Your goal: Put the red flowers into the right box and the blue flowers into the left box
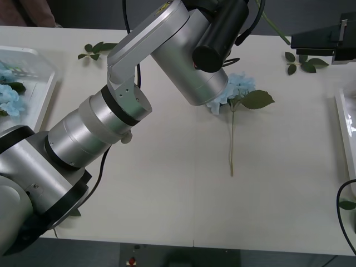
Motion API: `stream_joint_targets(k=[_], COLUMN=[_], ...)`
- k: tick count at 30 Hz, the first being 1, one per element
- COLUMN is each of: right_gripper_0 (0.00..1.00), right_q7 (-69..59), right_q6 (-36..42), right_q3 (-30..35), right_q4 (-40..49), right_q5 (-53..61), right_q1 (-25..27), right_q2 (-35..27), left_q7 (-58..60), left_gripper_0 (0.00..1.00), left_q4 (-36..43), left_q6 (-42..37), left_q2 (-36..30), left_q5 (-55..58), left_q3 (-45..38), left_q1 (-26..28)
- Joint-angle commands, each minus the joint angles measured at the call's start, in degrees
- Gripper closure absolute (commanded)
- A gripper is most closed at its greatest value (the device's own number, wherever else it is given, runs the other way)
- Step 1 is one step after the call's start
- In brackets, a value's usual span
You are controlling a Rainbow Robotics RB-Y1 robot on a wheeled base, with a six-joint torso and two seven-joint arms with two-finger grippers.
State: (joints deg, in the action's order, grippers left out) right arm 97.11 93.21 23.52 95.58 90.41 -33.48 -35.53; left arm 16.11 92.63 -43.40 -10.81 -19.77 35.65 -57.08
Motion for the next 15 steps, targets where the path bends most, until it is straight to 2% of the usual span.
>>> stream_joint_targets(k=[1,15], right_gripper_0=[0.0,0.0], right_q7=[-1.92,-4.03], right_q6=[-1.54,-3.73], right_q3=[-1.28,-9.11], right_q4=[1.63,-10.41], right_q5=[-2.08,-2.08], right_q1=[-3.35,-12.4], right_q2=[-1.47,-1.47], left_q7=[1.03,1.03], left_gripper_0=[1.0,1.0], left_q4=[2.38,2.38], left_q6=[0.16,0.16], left_q2=[0.52,0.52], left_q5=[-0.36,-0.36], left_q3=[-0.32,-0.32], left_q1=[-1.37,-1.37])
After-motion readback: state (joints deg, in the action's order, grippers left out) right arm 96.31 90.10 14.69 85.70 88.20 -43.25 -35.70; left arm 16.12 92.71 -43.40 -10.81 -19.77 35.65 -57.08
